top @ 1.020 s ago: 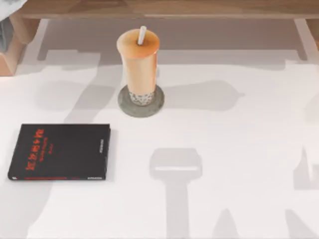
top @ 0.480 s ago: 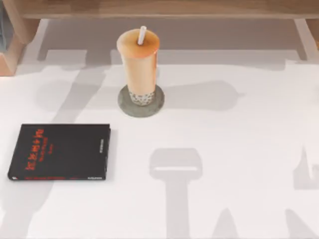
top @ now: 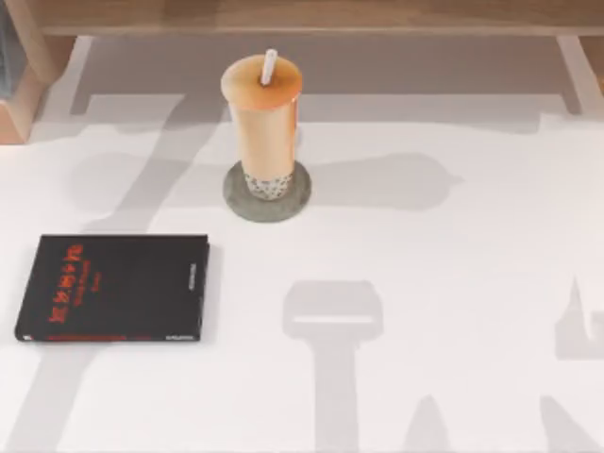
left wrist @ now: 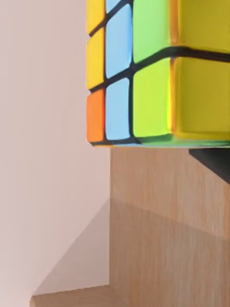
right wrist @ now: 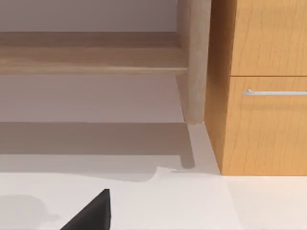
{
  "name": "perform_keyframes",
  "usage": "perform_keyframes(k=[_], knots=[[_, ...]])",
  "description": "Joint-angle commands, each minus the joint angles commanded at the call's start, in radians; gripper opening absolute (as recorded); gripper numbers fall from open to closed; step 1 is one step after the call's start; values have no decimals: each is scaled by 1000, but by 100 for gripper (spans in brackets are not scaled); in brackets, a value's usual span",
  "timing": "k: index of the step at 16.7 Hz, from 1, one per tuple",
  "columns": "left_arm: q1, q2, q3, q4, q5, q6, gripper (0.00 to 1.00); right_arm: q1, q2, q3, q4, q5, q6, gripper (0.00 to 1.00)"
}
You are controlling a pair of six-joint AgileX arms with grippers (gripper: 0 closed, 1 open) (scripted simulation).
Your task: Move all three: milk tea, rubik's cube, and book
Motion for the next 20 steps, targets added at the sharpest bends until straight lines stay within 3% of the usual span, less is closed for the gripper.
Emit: perform_keyframes(k=[5, 18, 20], knots=[[-4, 8, 5, -8, 2, 3, 0, 0, 0, 0, 0, 0, 0, 100], [-4, 8, 5, -8, 2, 3, 98, 0, 0, 0, 0, 0, 0, 100], [-4, 8, 5, -8, 2, 3, 100, 0, 0, 0, 0, 0, 0, 100]])
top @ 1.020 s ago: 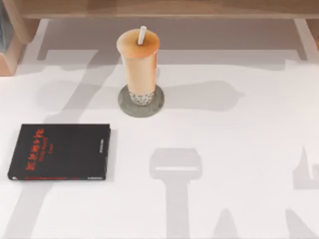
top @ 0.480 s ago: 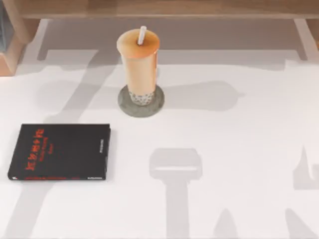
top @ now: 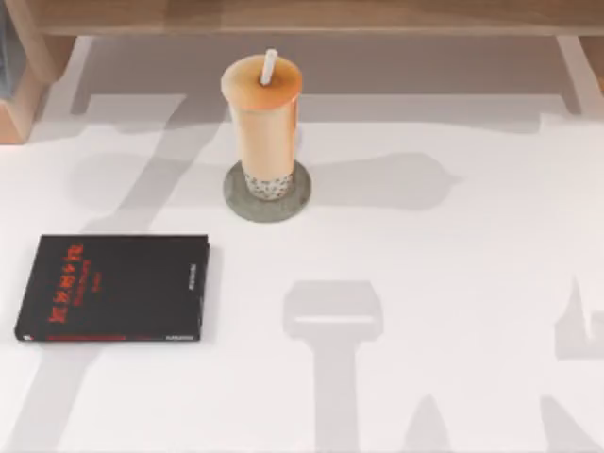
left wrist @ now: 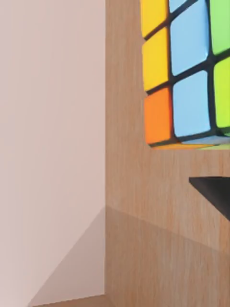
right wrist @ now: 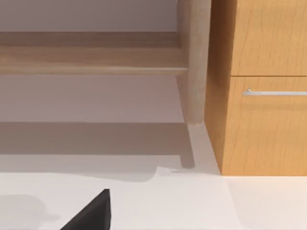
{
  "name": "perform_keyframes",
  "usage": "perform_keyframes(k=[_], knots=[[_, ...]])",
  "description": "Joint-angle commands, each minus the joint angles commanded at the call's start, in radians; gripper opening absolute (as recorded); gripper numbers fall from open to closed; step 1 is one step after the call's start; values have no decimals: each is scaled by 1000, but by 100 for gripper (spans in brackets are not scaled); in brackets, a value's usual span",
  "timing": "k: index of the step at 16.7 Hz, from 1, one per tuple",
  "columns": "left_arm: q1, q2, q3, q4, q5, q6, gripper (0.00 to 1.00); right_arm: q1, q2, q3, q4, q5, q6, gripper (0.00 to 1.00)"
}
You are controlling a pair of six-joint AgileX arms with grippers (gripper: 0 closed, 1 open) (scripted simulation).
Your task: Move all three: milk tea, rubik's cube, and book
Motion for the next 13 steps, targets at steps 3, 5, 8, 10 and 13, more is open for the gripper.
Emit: perform_keyframes(k=[3, 5, 8, 10, 13], knots=[[0, 0, 0, 0, 0, 0, 100, 0, 0, 0, 0, 0, 0, 100], [0, 0, 0, 0, 0, 0, 100, 0, 0, 0, 0, 0, 0, 100], [1, -4, -4, 2, -1, 0, 100, 0, 0, 0, 0, 0, 0, 100], [-5, -31, -42, 12, -4, -2, 100, 0, 0, 0, 0, 0, 0, 100], [-15, -94, -132, 37, -17, -1, 100, 0, 0, 0, 0, 0, 0, 100]])
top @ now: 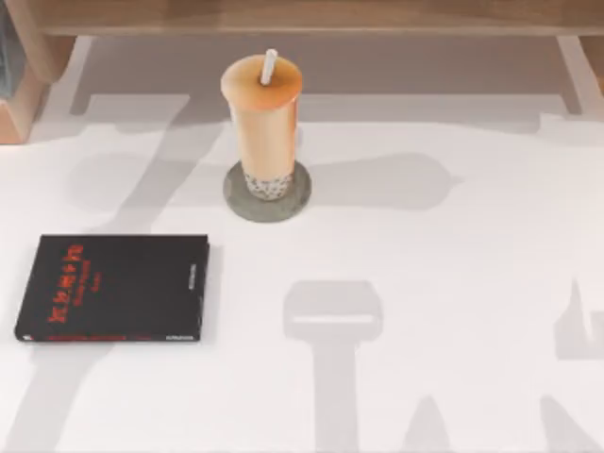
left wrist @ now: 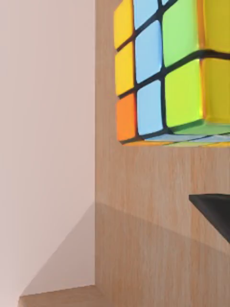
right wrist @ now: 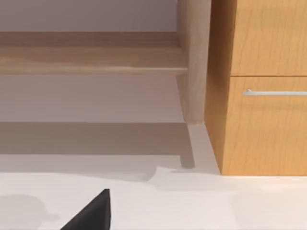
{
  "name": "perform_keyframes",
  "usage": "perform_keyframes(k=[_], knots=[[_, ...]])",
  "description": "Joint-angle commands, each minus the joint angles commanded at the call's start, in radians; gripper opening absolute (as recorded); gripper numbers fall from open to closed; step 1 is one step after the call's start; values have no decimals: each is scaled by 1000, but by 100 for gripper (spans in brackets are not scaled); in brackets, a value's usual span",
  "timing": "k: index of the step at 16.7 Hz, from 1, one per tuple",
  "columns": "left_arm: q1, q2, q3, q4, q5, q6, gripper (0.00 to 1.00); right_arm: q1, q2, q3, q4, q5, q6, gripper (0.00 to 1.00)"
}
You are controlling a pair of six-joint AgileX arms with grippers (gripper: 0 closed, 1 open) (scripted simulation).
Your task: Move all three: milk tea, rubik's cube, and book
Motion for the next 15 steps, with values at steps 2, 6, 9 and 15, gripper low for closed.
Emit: perform_keyframes(k=[2, 6, 9, 15], knots=[[-5, -28, -39, 12, -7, 2, 100, 0, 0, 0, 0, 0, 0, 100], [0, -27, -39, 11, -7, 2, 100, 0, 0, 0, 0, 0, 0, 100], [28, -45, -28, 46, -1, 16, 100, 0, 0, 0, 0, 0, 0, 100], [336, -82, -7, 373, 129, 71, 100, 0, 0, 0, 0, 0, 0, 100]])
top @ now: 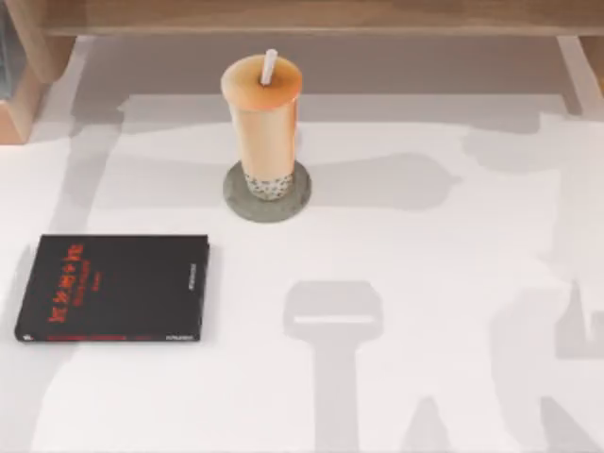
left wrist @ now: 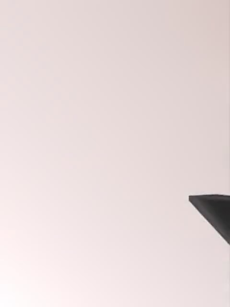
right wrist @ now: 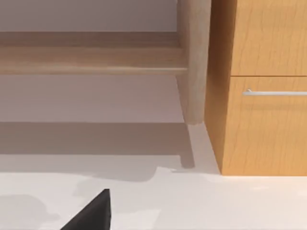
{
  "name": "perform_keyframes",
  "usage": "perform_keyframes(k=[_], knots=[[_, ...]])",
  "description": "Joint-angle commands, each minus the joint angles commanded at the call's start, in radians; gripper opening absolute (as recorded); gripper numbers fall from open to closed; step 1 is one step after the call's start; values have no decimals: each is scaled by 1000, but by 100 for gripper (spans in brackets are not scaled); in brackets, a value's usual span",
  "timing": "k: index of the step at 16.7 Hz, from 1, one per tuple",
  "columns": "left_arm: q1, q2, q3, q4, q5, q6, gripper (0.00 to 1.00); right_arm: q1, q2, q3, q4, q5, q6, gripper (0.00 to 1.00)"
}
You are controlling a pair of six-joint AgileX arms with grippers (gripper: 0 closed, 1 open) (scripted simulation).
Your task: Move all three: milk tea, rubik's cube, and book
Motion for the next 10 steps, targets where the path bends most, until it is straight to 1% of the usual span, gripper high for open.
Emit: perform_keyframes(k=[2, 3, 5, 7, 9, 10], knots=[[124, 7, -50, 107, 112, 2, 100, 0, 0, 0, 0, 0, 0, 100], [178, 20, -91, 144, 184, -2, 100, 0, 0, 0, 0, 0, 0, 100], [279, 52, -200, 188, 346, -18, 100, 0, 0, 0, 0, 0, 0, 100], [350, 84, -320, 196, 481, -42, 100, 0, 0, 0, 0, 0, 0, 100], [396, 124, -405, 183, 572, -67, 100, 0, 0, 0, 0, 0, 0, 100], [411, 144, -434, 174, 602, -77, 100, 0, 0, 0, 0, 0, 0, 100]])
